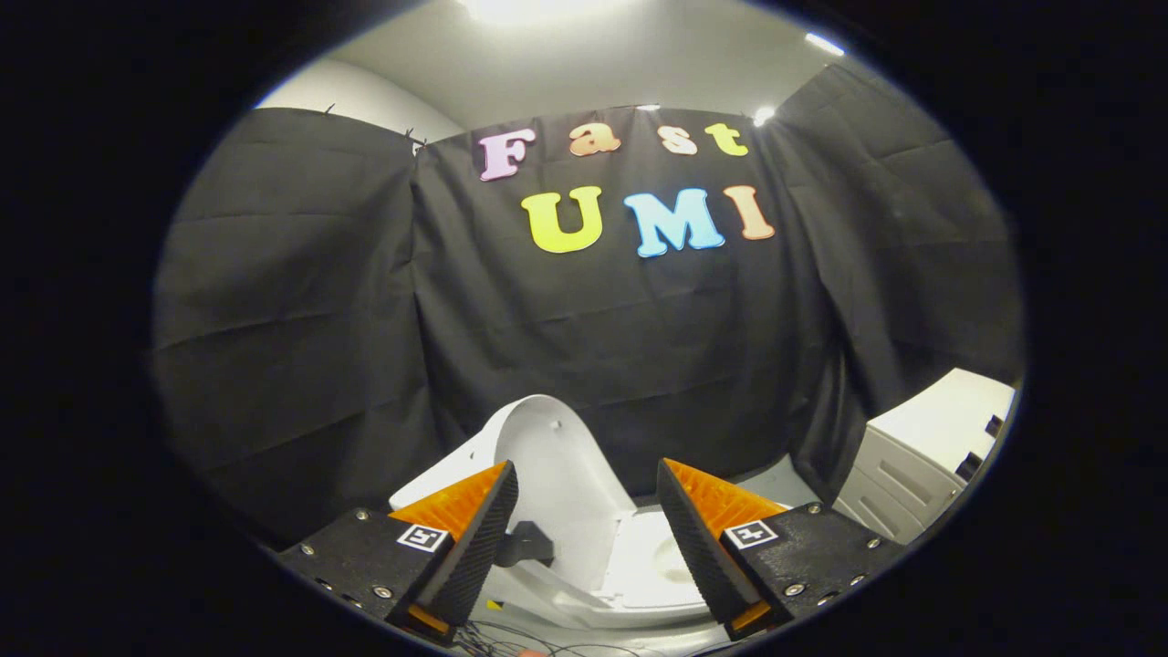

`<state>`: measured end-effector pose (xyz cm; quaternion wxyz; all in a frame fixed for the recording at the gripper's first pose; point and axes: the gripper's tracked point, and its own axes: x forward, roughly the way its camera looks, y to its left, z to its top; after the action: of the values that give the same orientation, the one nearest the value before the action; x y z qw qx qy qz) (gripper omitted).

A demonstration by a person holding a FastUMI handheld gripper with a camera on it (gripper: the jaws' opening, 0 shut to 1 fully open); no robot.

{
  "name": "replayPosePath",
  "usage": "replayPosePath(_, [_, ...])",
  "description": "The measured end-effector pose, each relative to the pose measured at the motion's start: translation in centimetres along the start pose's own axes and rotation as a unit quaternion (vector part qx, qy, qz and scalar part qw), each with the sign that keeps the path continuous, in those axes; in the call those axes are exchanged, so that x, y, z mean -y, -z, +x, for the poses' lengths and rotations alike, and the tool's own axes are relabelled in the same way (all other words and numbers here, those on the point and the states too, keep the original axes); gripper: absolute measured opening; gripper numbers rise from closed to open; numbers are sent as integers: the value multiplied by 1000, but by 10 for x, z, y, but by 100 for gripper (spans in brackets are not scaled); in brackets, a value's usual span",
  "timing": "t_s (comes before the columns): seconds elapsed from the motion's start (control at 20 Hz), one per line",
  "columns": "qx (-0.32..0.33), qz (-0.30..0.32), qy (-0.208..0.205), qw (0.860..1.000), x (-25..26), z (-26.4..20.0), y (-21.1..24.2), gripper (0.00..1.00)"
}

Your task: Open the toilet lid.

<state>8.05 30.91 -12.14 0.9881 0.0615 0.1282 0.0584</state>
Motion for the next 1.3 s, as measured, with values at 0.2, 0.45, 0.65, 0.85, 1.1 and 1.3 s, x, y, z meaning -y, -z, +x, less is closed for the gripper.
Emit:
replayPosePath(0.2, [28, -20, 21, 999, 73, -3, -28, 94])
replayPosePath(0.45, [72, -19, 18, 997, 157, -13, -65, 94])
replayPosePath(0.65, [95, -51, 24, 994, 211, -24, -81, 94])
replayPosePath(0.85, [87, -97, 18, 991, 234, -30, -75, 94])
replayPosePath(1.1, [59, -82, -14, 995, 231, -34, -48, 95])
replayPosePath(1.3, [50, -70, -37, 996, 232, -47, -33, 94])
